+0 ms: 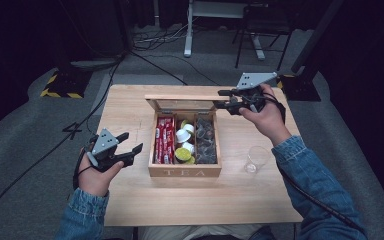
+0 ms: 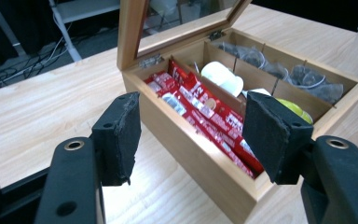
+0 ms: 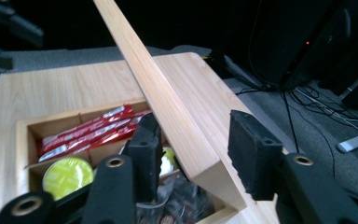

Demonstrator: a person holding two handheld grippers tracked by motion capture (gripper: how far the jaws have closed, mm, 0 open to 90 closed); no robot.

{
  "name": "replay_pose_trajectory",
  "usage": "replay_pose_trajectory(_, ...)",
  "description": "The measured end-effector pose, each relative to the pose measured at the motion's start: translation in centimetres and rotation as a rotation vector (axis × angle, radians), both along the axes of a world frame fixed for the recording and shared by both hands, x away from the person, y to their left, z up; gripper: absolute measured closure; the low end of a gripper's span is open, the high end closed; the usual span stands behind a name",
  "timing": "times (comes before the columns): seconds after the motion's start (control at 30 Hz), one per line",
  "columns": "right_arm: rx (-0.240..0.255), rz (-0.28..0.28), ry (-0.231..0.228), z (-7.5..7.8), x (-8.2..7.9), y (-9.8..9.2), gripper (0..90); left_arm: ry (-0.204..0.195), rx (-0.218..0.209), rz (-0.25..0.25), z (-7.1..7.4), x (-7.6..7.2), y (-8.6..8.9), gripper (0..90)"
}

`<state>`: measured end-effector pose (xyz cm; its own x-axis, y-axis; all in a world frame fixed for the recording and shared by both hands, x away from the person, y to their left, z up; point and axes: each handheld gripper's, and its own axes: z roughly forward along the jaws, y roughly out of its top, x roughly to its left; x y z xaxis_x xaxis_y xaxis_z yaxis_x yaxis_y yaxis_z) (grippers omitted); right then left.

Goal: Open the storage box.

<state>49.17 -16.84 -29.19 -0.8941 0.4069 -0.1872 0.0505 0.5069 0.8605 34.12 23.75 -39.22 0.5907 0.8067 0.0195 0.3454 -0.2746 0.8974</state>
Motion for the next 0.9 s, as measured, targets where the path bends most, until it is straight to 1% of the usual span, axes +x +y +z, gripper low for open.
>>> replay_pose_trajectory(0.03,0.011,-0.001,0.002,0.1,0.5,0.1,54.3,0.006,0.000,0.006,-0.1,-0.2,0.2,37.4)
replay_pose_trajectory(0.13,0.022,-0.005,0.003,0.2,0.9,0.2,53.9,0.010,0.002,0.014,-0.2,-0.3,0.4,37.2)
replay_pose_trajectory(0.17,0.036,-0.013,0.004,0.3,1.4,0.3,54.0,0.012,0.002,0.022,-0.3,-0.4,0.6,37.2)
replay_pose_trajectory(0.27,0.044,-0.021,0.003,0.4,1.9,0.3,53.8,0.020,0.002,0.022,-0.4,-0.5,0.7,37.1)
replay_pose_trajectory(0.37,0.054,-0.044,-0.001,0.6,2.8,0.3,53.4,0.031,0.002,0.024,-0.5,-0.5,0.7,37.1)
replay_pose_trajectory(0.43,0.068,-0.053,0.010,0.7,3.4,0.3,53.6,0.036,0.005,0.023,-0.6,-0.5,0.7,37.1)
replay_pose_trajectory(0.5,0.091,-0.071,0.017,0.8,4.3,0.3,53.6,0.039,0.006,0.019,-0.6,-0.2,0.7,37.1)
replay_pose_trajectory(0.53,0.091,-0.071,0.017,0.8,4.3,0.3,53.6,0.039,0.006,0.019,-0.6,-0.2,0.7,37.1)
replay_pose_trajectory(0.63,0.106,-0.098,0.017,0.9,5.2,0.4,53.5,0.046,0.009,0.013,-0.7,0.0,0.6,37.0)
replay_pose_trajectory(0.67,0.115,-0.114,0.023,0.9,5.8,0.5,53.6,0.050,0.007,0.012,-0.8,0.1,0.5,37.0)
replay_pose_trajectory(0.7,0.115,-0.126,0.028,0.9,6.1,0.5,52.9,0.052,0.007,0.013,-0.8,0.2,0.5,37.0)
replay_pose_trajectory(0.73,0.115,-0.126,0.028,0.9,6.1,0.5,52.9,0.052,0.007,0.013,-0.8,0.2,0.5,37.0)
replay_pose_trajectory(0.8,0.124,-0.143,0.045,0.9,6.8,0.7,54.2,0.056,0.009,0.011,-0.9,0.3,0.5,36.9)
replay_pose_trajectory(0.9,0.129,-0.169,0.046,1.2,7.5,1.2,54.7,0.062,0.010,0.004,-1.0,0.6,0.4,36.8)
